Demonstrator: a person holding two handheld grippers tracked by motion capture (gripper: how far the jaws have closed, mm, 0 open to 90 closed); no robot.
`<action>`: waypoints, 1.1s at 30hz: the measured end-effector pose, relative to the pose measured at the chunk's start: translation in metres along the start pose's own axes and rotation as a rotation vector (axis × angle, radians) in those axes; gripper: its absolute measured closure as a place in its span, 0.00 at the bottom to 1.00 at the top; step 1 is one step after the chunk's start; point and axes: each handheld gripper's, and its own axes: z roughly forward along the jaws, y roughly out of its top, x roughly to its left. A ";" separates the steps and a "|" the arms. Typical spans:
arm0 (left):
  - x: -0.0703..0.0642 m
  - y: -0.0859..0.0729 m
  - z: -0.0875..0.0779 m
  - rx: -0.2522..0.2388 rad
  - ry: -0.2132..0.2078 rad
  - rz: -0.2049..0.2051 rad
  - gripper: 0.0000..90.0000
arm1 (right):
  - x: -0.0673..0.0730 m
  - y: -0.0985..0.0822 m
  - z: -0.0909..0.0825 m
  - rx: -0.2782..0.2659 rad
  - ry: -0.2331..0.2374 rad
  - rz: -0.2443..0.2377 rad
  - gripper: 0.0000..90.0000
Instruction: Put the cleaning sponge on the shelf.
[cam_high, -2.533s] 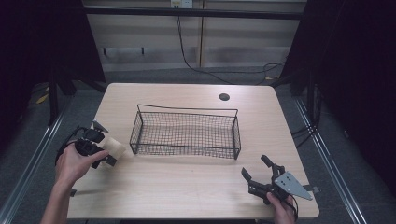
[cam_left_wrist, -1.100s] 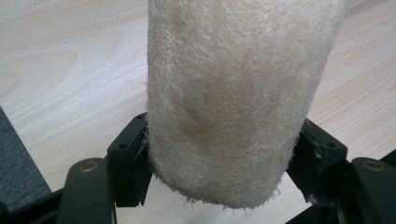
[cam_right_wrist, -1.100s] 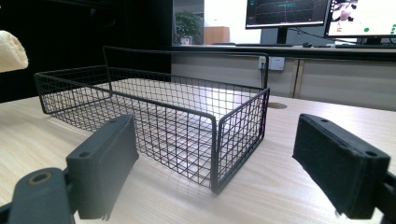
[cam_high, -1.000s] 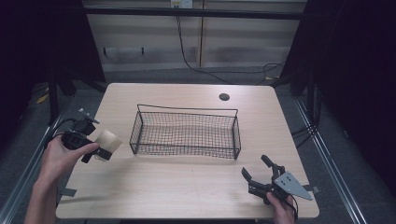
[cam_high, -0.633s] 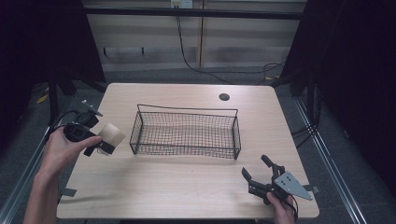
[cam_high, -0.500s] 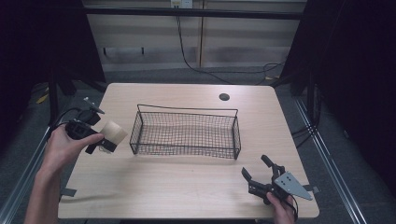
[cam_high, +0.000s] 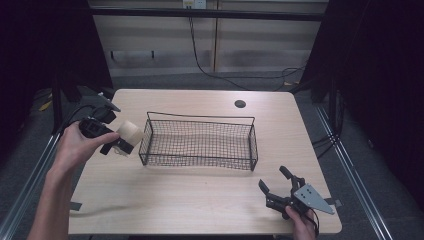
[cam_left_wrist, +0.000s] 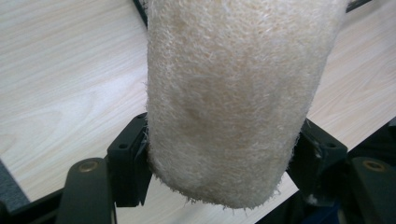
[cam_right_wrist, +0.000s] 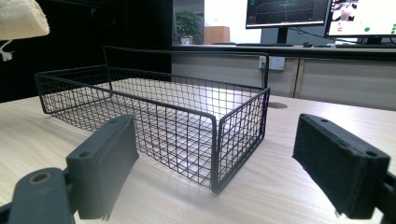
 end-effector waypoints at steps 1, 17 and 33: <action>-0.001 0.002 0.000 0.001 -0.001 0.004 0.35 | 0.000 0.000 0.000 0.000 0.000 0.000 0.15; -0.011 0.023 0.008 -0.017 -0.012 -0.030 0.35 | 0.000 0.000 0.000 0.000 0.000 0.000 0.15; -0.034 0.048 0.019 -0.032 -0.022 -0.092 0.35 | 0.000 0.000 0.000 -0.001 0.001 0.000 0.15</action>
